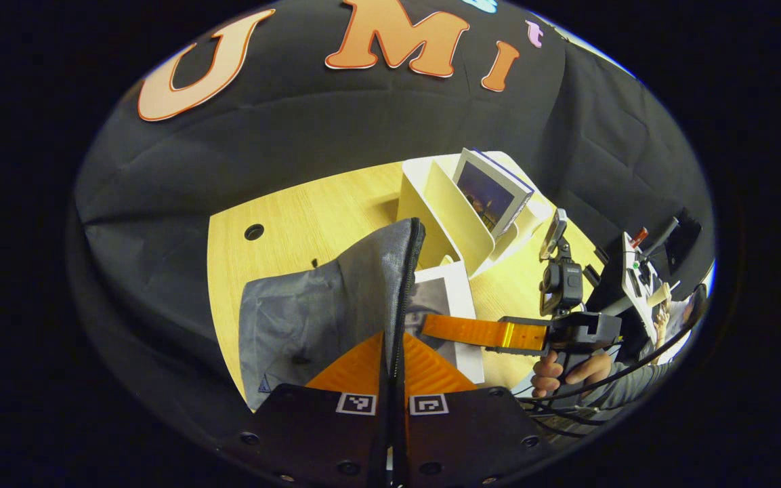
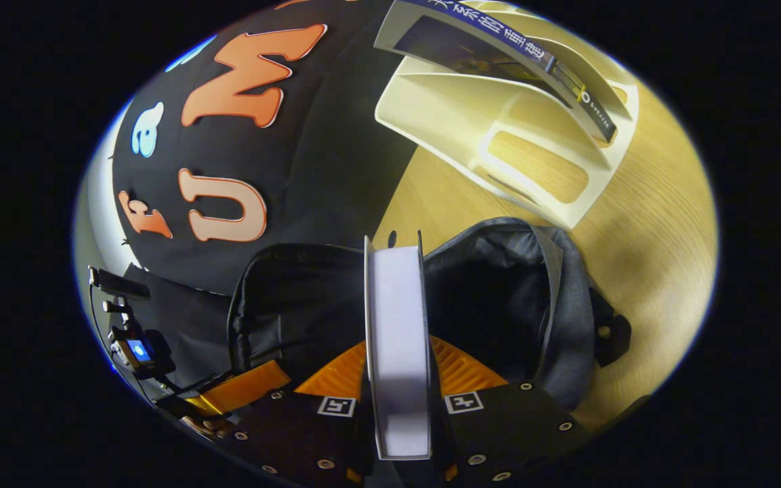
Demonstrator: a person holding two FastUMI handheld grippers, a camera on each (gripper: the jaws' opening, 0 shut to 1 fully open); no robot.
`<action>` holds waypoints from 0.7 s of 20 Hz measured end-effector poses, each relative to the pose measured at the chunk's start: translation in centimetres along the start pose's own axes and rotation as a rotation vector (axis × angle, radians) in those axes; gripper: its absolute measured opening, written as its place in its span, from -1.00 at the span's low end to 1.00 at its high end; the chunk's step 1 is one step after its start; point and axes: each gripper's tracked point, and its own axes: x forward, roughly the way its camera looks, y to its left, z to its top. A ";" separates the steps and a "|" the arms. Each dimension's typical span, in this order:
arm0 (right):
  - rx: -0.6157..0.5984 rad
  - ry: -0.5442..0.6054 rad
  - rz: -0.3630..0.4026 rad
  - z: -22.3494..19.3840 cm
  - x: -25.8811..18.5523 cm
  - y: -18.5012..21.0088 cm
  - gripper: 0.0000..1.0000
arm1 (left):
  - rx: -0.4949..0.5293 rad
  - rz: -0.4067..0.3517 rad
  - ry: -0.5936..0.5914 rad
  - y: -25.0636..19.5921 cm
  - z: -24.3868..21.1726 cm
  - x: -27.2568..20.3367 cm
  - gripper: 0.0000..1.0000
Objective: Open the schoolbag, grab two books from the bookshelf and put them into the schoolbag.
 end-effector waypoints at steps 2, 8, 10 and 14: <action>-0.007 0.017 0.021 0.2 -0.3 0.0 -0.34 | -0.003 0.017 -0.001 0.9 0.0 0.2 -0.92; -0.019 0.092 0.087 -0.7 0.8 -0.8 -0.35 | 0.003 -0.008 0.013 -1.2 0.3 0.6 -0.93; -0.033 0.124 0.075 -1.7 1.8 -1.2 -0.36 | 0.026 -0.006 0.027 -2.1 0.7 1.2 -0.92; -0.065 0.155 0.023 -2.6 3.1 -2.2 -0.36 | 0.016 0.016 0.046 -1.7 0.3 1.9 -0.92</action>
